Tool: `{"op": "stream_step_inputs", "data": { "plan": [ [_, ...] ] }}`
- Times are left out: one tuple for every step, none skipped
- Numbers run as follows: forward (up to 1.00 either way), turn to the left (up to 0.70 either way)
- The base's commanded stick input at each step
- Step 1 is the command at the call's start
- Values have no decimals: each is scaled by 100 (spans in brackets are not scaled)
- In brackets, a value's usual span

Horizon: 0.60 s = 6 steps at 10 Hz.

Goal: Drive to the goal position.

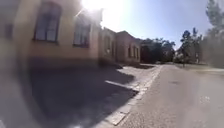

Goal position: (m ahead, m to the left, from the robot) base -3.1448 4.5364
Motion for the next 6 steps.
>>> {"op": "stream_step_inputs", "data": {
  "plan": [
    [70,-14],
    [70,-14],
    [70,-14],
    [70,-14],
    [70,-14],
    [70,-14]
  ]
}}
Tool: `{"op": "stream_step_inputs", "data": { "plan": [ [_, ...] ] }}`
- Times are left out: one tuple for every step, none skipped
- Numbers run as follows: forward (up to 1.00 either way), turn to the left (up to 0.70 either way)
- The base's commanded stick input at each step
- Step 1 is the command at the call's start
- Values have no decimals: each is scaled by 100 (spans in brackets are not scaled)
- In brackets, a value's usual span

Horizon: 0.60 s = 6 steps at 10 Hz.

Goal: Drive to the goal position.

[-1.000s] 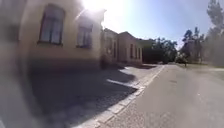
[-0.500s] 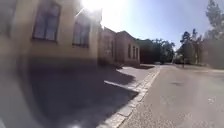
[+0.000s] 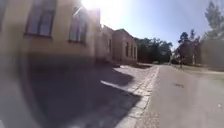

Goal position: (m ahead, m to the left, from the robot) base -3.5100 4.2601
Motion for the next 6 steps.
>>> {"op": "stream_step_inputs", "data": {
  "plan": [
    [70,-14],
    [70,-14],
    [70,-14],
    [70,-14],
    [70,-14],
    [70,-14]
  ]
}}
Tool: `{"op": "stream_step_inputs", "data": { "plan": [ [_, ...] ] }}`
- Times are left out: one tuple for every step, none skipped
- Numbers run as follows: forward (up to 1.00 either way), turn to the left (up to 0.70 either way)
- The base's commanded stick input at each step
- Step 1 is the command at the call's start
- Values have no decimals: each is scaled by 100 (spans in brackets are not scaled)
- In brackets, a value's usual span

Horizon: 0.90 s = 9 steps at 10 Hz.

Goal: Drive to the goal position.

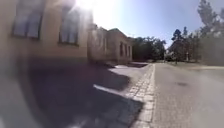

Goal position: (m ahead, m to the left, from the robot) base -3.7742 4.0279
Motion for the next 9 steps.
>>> {"op": "stream_step_inputs", "data": {
  "plan": [
    [70,-14],
    [70,-14],
    [70,-14],
    [70,-14],
    [70,-14],
    [70,-14],
    [70,-14],
    [70,-14],
    [70,-14]
  ]
}}
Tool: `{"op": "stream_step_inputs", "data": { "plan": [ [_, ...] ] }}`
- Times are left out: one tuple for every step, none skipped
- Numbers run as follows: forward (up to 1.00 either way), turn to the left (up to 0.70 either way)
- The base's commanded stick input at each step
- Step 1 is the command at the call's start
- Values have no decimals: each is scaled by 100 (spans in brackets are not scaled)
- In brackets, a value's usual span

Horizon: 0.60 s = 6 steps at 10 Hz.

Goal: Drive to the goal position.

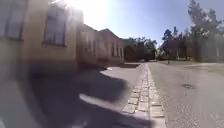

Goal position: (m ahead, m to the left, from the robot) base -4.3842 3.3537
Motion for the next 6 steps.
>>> {"op": "stream_step_inputs", "data": {
  "plan": [
    [70,-14],
    [70,-14],
    [70,-14],
    [70,-14],
    [70,-14],
    [70,-14]
  ]
}}
